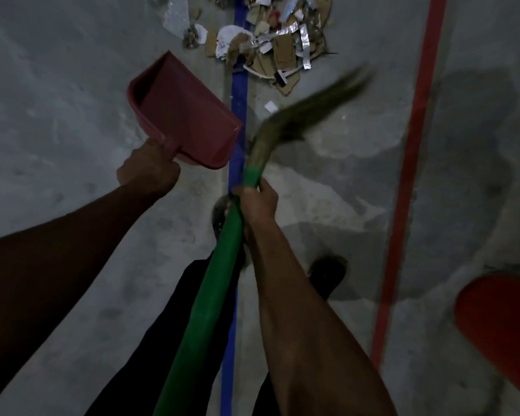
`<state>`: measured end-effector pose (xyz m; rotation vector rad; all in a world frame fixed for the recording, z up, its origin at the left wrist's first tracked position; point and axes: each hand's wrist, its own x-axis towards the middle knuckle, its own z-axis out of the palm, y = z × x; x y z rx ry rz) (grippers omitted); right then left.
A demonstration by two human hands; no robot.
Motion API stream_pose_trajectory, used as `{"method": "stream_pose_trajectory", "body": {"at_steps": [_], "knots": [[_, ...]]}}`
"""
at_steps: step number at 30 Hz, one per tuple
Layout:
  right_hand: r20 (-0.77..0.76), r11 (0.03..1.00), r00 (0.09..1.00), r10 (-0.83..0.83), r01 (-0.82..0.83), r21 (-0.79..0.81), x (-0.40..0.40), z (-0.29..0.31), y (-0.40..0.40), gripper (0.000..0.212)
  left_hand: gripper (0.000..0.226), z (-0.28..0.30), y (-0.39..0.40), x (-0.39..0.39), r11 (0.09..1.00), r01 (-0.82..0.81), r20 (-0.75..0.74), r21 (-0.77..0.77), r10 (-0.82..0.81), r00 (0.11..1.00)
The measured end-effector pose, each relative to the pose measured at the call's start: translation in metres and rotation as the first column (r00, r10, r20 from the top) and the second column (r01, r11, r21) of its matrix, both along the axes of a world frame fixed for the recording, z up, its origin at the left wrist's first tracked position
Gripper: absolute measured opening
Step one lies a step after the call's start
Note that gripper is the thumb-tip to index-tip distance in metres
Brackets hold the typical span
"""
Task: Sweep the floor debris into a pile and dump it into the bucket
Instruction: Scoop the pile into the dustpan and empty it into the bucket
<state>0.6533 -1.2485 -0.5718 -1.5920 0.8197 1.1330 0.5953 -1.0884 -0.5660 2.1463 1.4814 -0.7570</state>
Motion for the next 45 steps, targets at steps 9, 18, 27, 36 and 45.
{"method": "stream_pose_trajectory", "body": {"at_steps": [9, 18, 27, 36, 45], "knots": [[0.208, 0.993, 0.971, -0.115, 0.114, 0.018, 0.037, 0.048, -0.019, 0.038, 0.044, 0.002, -0.002, -0.008, 0.993, -0.12, 0.004, -0.019, 0.12, 0.993], [0.186, 0.99, 0.983, 0.003, 0.023, -0.136, 0.102, 0.019, -0.045, 0.036, 0.035, -0.001, 0.007, 0.001, 0.921, -0.351, 0.137, -0.17, 0.375, 0.917], [0.33, 0.967, 0.91, 0.251, -0.222, -0.123, 0.116, 0.03, 0.014, 0.028, 0.031, 0.007, 0.027, -0.002, 0.795, -0.515, 0.222, -0.322, 0.592, 0.775], [0.473, 0.862, 0.721, 0.506, -0.428, -0.271, 0.185, 0.08, 0.036, 0.055, 0.029, 0.048, 0.048, 0.047, 0.775, -0.558, 0.301, -0.297, 0.631, 0.716], [0.482, 0.578, 0.371, 0.793, -0.707, -0.406, 0.392, 0.03, 0.138, 0.065, 0.022, 0.019, 0.063, 0.149, 0.728, -0.653, 0.307, -0.211, 0.683, 0.663]]}}
